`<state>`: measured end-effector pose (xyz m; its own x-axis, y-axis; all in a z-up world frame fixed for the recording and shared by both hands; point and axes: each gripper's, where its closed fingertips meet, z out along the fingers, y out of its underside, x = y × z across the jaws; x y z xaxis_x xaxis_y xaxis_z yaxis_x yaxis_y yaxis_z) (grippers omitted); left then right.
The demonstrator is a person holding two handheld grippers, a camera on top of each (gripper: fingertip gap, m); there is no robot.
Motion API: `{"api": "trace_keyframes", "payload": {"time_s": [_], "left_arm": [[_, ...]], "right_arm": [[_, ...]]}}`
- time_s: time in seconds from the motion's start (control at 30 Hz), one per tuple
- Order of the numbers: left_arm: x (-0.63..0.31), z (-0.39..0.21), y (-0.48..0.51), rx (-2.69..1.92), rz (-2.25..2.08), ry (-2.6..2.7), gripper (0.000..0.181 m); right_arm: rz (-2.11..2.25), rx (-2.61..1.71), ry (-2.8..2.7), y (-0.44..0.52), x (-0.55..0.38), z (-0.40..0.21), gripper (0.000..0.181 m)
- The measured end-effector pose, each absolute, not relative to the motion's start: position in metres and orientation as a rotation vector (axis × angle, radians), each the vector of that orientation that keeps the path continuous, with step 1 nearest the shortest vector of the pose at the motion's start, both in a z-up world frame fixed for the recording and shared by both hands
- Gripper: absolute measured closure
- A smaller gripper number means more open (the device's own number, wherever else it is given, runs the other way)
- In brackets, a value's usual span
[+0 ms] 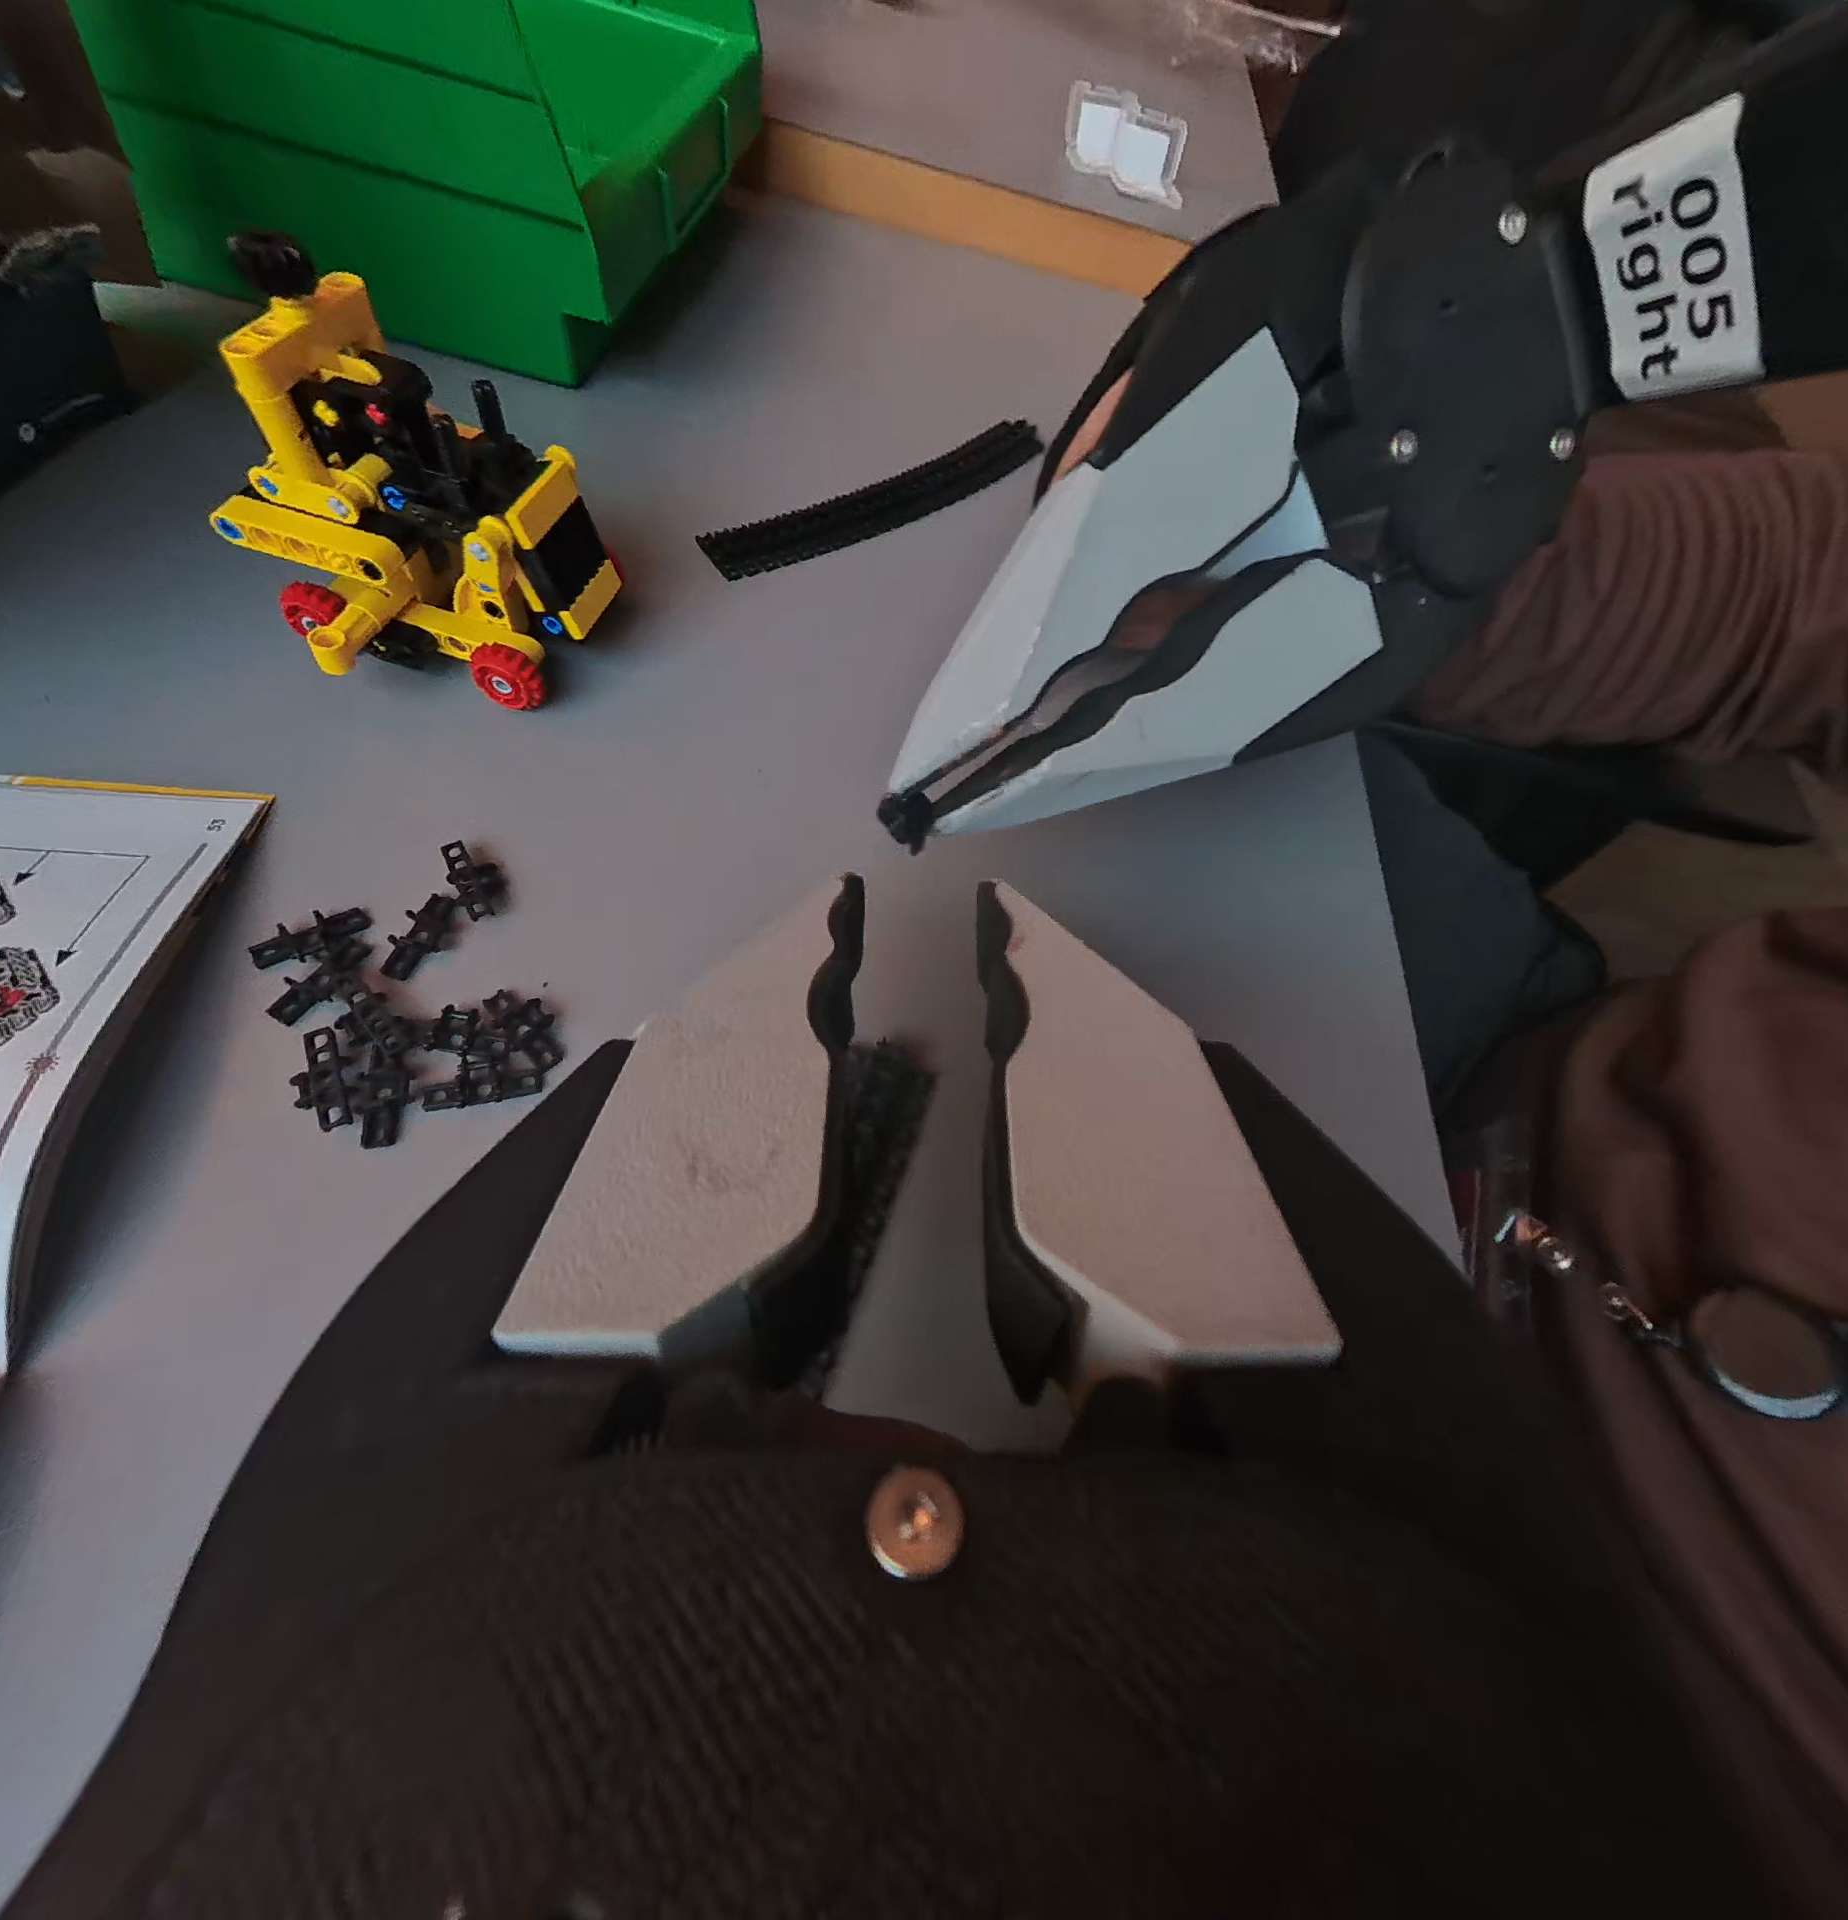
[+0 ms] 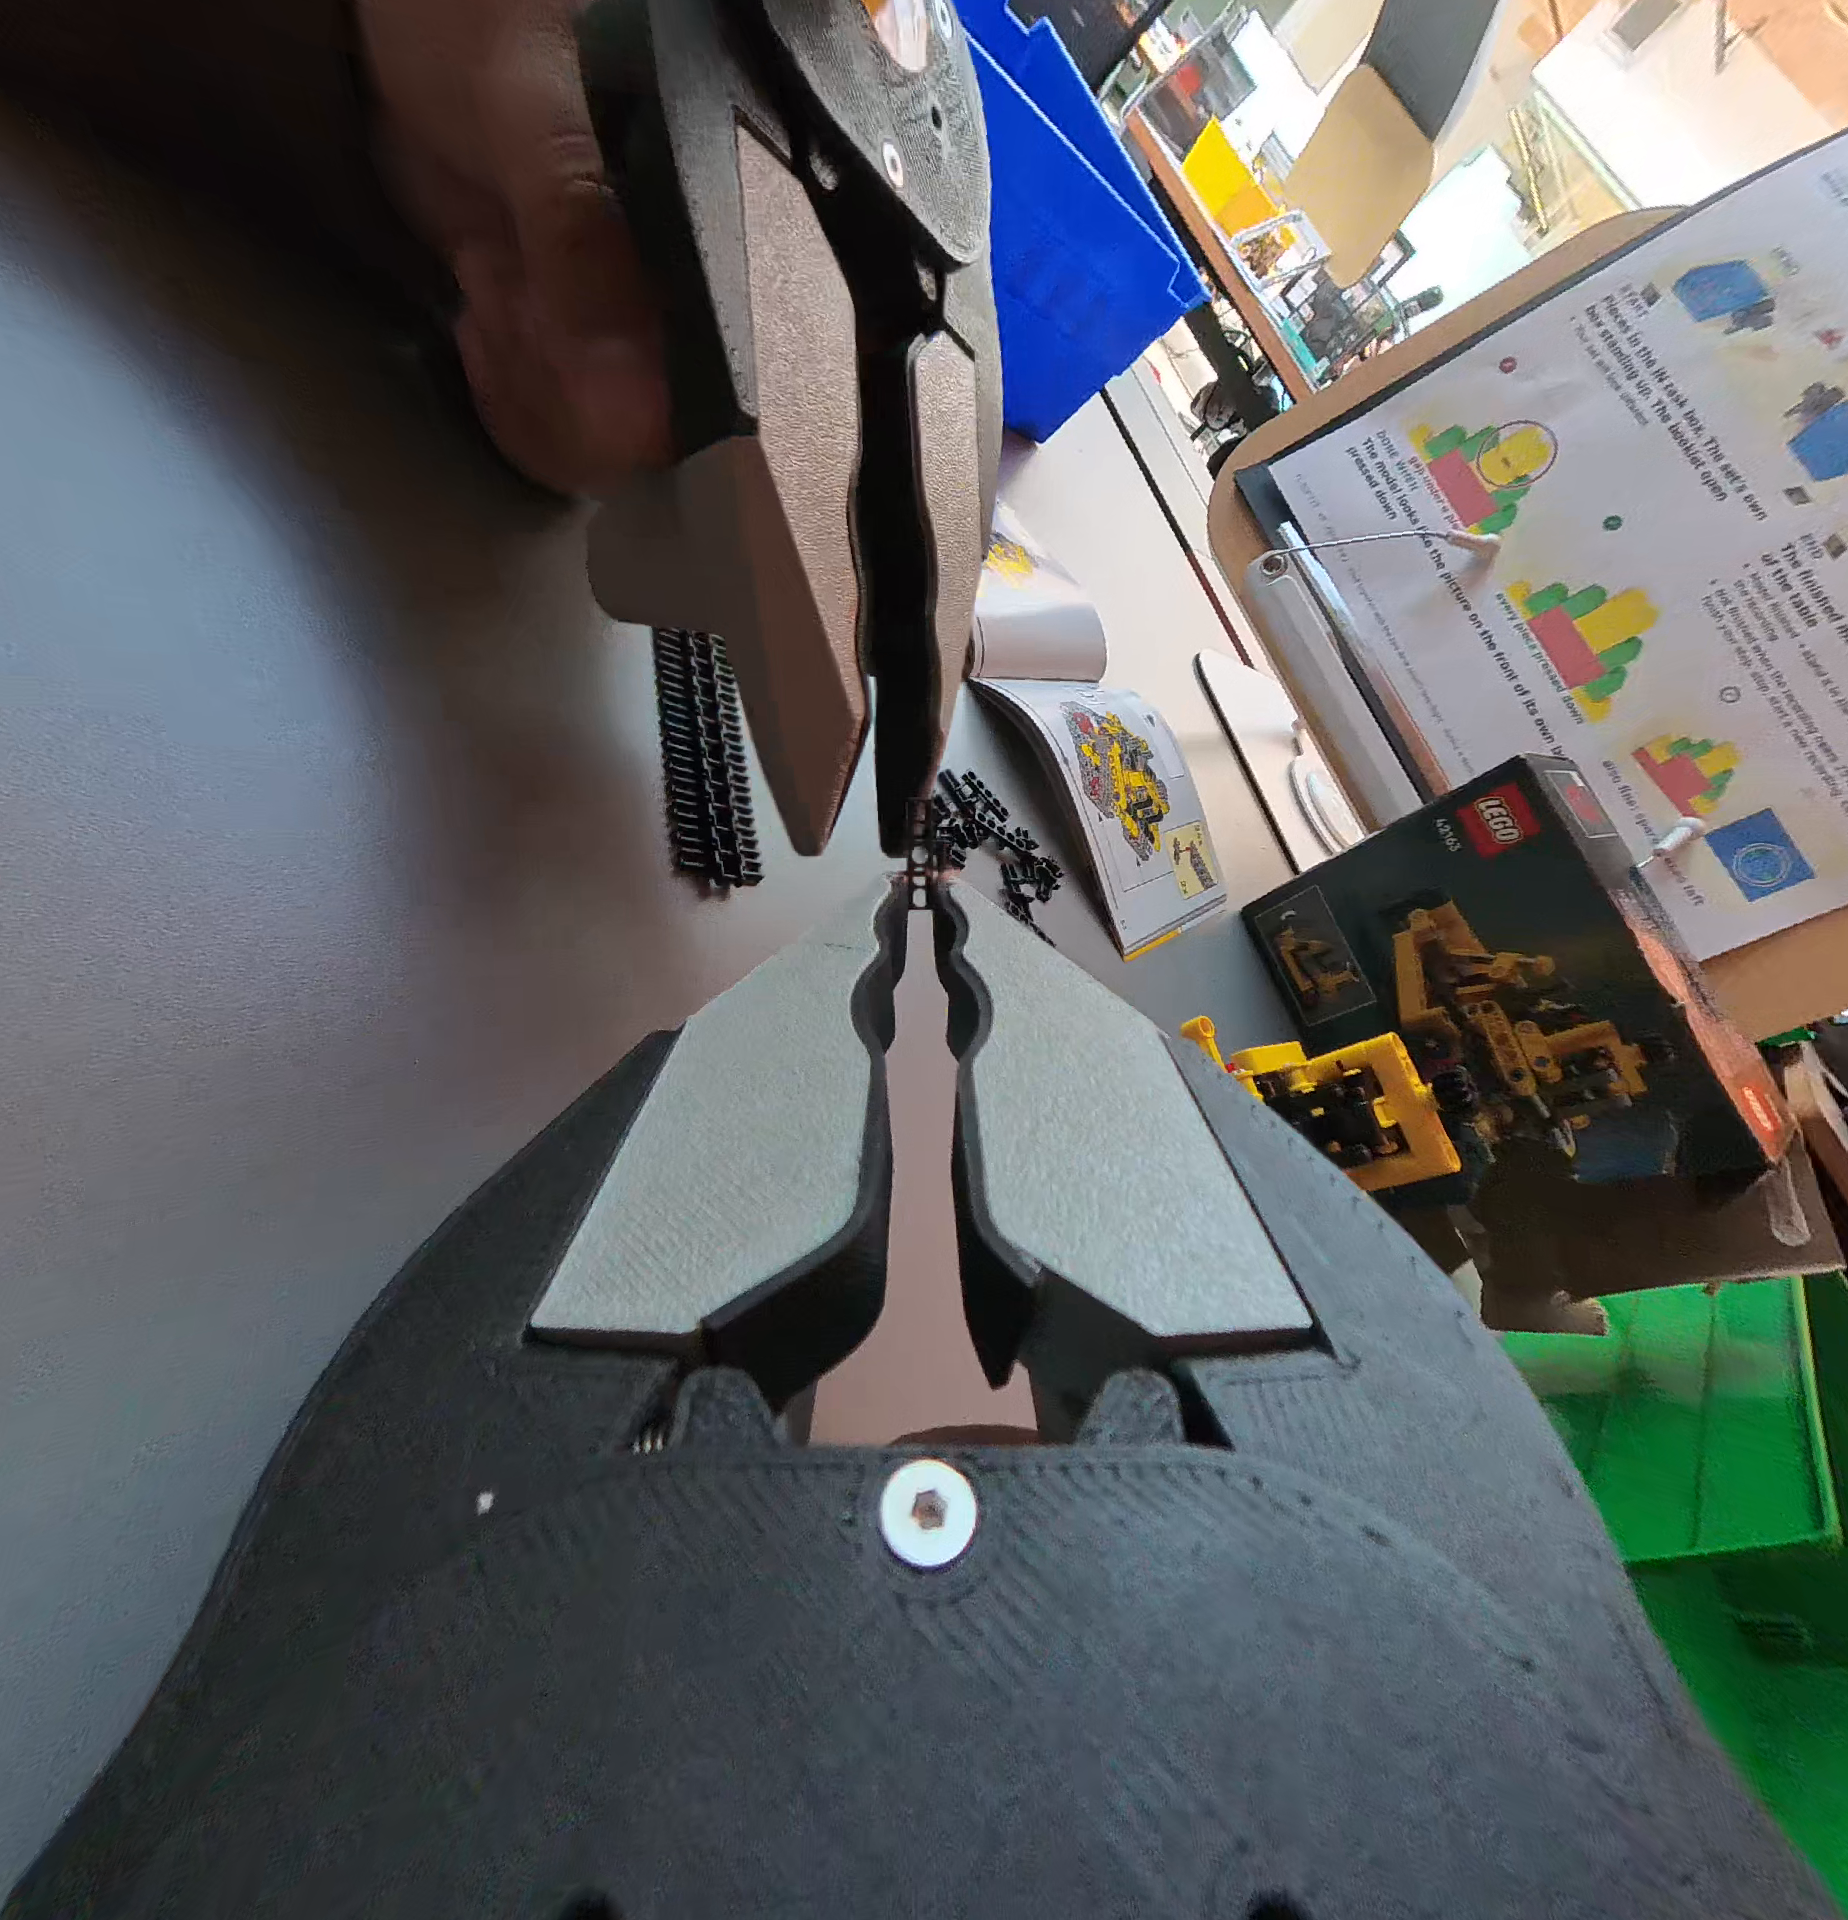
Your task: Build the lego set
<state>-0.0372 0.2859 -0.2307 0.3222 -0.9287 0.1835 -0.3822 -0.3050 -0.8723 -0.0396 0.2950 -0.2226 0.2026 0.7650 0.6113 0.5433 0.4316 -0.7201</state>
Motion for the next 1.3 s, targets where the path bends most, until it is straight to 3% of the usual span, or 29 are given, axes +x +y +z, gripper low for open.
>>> {"api": "trace_keyframes", "payload": {"time_s": [0.27,0.37,0.47,0.57,0.83,1.17,1.3], "left_arm": [[-0.037,-0.223,0.291,-1.868,-1.064,1.046,0.16],[-0.038,-0.225,0.296,-1.88,-1.021,1.023,0.18],[-0.036,-0.218,0.292,-1.822,-1.034,1.039,0.181],[-0.033,-0.225,0.289,-1.876,-1.058,1.05,0.162],[-0.035,-0.224,0.294,-1.876,-1.006,1.016,0.179],[-0.045,-0.253,0.296,-1.592,0.049,1.516,0.179],[-0.037,-0.273,0.289,-1.569,0.208,1.614,0.181]], "right_arm": [[0.176,-1.208,-1.465,0.294,-0.041,-0.223,0.18],[0.158,-1.206,-1.443,0.297,-0.04,-0.22,0.18],[0.144,-1.206,-1.448,0.298,-0.037,-0.221,0.18],[0.138,-1.188,-1.45,0.296,-0.039,-0.22,0.18],[0.099,-1.177,-1.473,0.295,-0.041,-0.224,0.179],[0.182,-1.291,-1.379,0.312,-0.028,-0.22,0.181],[0.273,-1.381,-1.362,0.316,-0.026,-0.226,0.181]]}}
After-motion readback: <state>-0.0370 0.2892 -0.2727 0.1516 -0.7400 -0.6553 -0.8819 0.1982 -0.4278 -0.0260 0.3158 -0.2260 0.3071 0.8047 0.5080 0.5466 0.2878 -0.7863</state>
